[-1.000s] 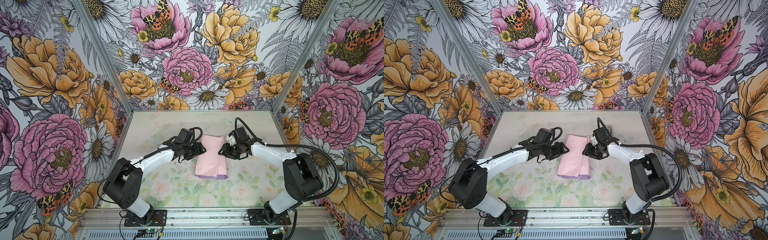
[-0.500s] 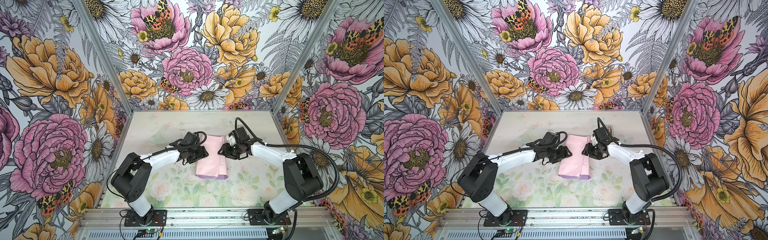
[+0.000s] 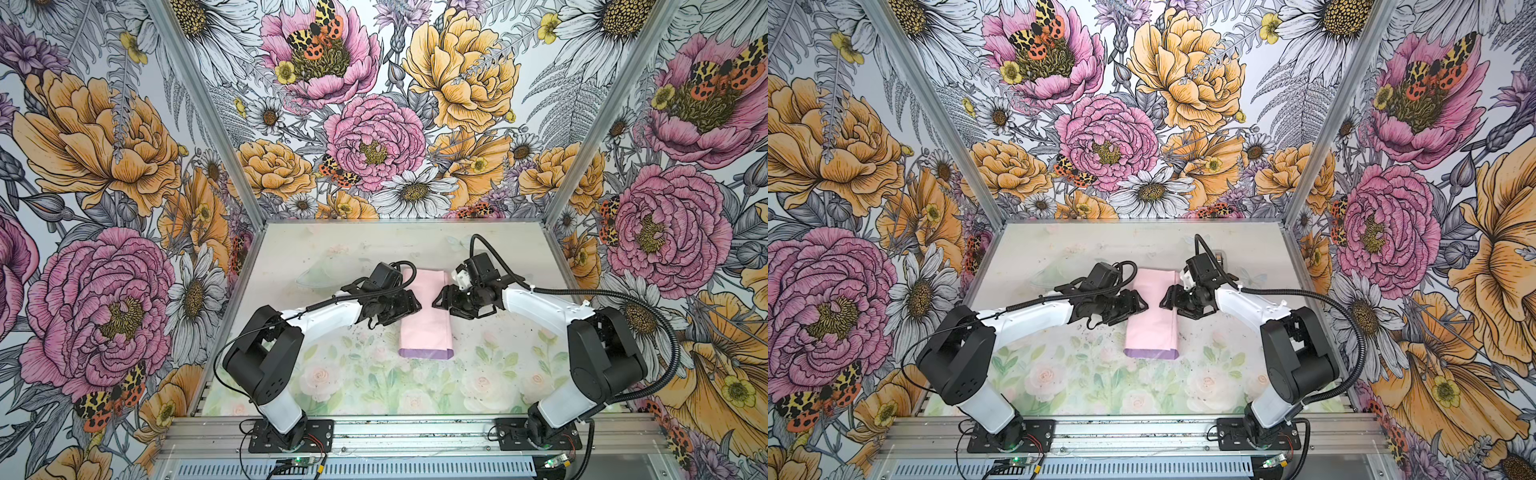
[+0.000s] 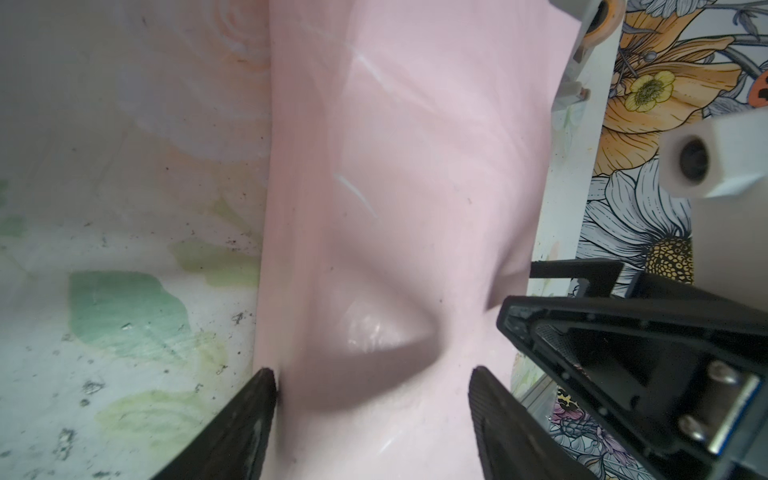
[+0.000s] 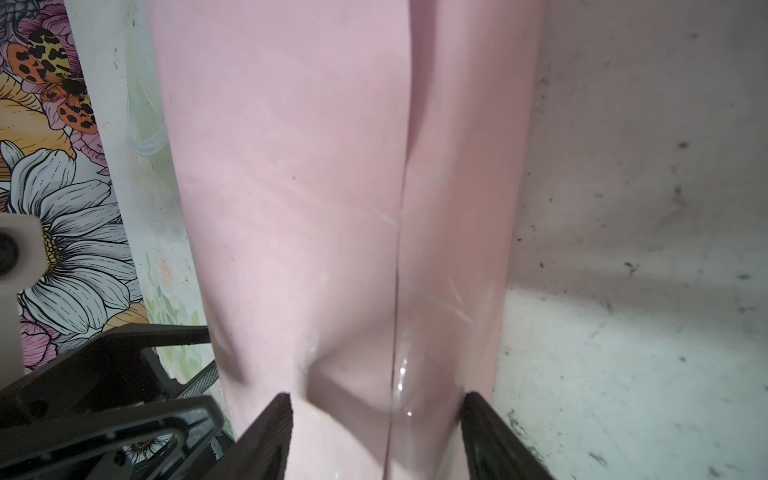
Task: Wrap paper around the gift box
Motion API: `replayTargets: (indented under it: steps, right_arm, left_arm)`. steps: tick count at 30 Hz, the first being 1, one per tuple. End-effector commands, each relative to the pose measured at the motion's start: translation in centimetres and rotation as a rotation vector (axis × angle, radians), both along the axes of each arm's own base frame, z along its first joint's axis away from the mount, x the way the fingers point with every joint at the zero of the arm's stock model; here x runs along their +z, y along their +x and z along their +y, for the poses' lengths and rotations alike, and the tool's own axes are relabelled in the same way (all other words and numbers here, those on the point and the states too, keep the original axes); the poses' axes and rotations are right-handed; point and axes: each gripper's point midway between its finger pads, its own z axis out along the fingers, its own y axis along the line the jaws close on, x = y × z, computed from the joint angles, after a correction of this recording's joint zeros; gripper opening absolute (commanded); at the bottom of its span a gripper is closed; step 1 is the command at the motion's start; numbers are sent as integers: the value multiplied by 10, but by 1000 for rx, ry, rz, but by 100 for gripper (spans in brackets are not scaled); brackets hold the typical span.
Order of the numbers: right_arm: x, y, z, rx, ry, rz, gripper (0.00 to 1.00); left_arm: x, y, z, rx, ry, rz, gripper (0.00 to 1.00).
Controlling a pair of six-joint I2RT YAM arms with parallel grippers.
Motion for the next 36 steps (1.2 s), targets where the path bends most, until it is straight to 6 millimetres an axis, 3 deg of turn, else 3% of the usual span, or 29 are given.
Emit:
replayTargets:
  steps: [1, 4, 8, 15, 24, 36]
  right_arm:
    - [8, 4, 9, 10, 6, -21, 62]
    - [11, 4, 8, 9, -5, -27, 56]
    - [16, 3, 1, 4, -39, -27, 68]
    - [17, 3, 4, 7, -35, -16, 68]
    - [8, 9, 1, -2, -81, -18, 37]
    - [8, 25, 13, 10, -85, -30, 28]
  left_arm:
    - [18, 10, -9, 11, -36, -42, 75]
    - [20, 11, -9, 17, -38, -48, 75]
    - [19, 11, -6, 30, -30, -49, 73]
    - [19, 10, -7, 34, -29, -47, 73]
    - [23, 16, 3, 73, -30, -58, 73]
    - [21, 33, 42, 145, 13, -93, 68]
